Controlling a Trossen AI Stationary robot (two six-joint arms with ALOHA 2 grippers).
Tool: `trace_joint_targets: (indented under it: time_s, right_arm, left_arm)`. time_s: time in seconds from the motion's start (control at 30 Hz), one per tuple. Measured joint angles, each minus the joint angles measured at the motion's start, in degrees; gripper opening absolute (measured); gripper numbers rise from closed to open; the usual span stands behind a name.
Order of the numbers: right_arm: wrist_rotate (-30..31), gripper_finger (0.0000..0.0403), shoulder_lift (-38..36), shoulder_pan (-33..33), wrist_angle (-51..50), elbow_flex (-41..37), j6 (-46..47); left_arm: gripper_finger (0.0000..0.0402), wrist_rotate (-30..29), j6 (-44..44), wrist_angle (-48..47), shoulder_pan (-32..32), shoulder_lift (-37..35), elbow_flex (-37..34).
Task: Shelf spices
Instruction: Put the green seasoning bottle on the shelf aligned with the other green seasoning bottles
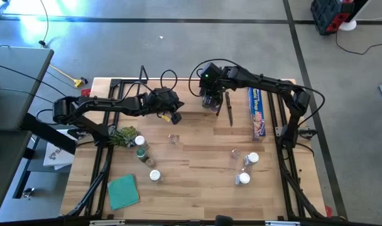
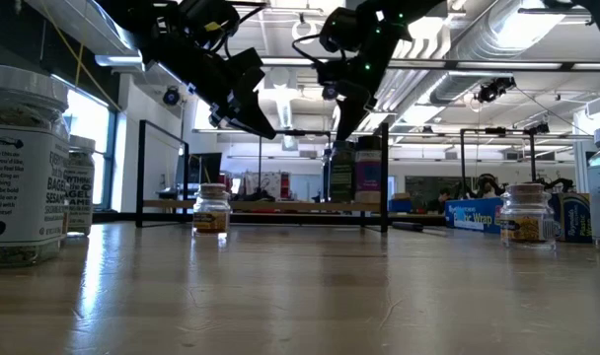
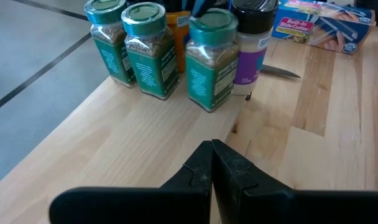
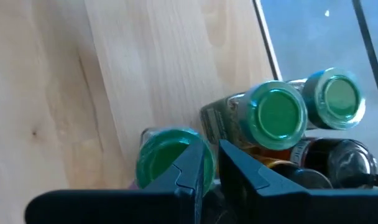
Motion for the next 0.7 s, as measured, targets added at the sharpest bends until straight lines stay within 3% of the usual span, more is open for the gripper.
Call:
trace_joint_targets:
  time_s: [0.37, 0.7]
  right_arm:
    - [0.2, 0.0041, -1.3, 0.0, -5.2, 0.1, 5.4]
    - [-2.4, 0.0041, -0.6, 0.0, -2.9, 0.1, 5.5]
  left_arm:
    - [0.0, 0.0, 0.5, 0.1, 0.0, 0.0, 0.0]
    - [0.0, 0.0, 0.5, 0.1, 0.1, 0.0, 0.0]
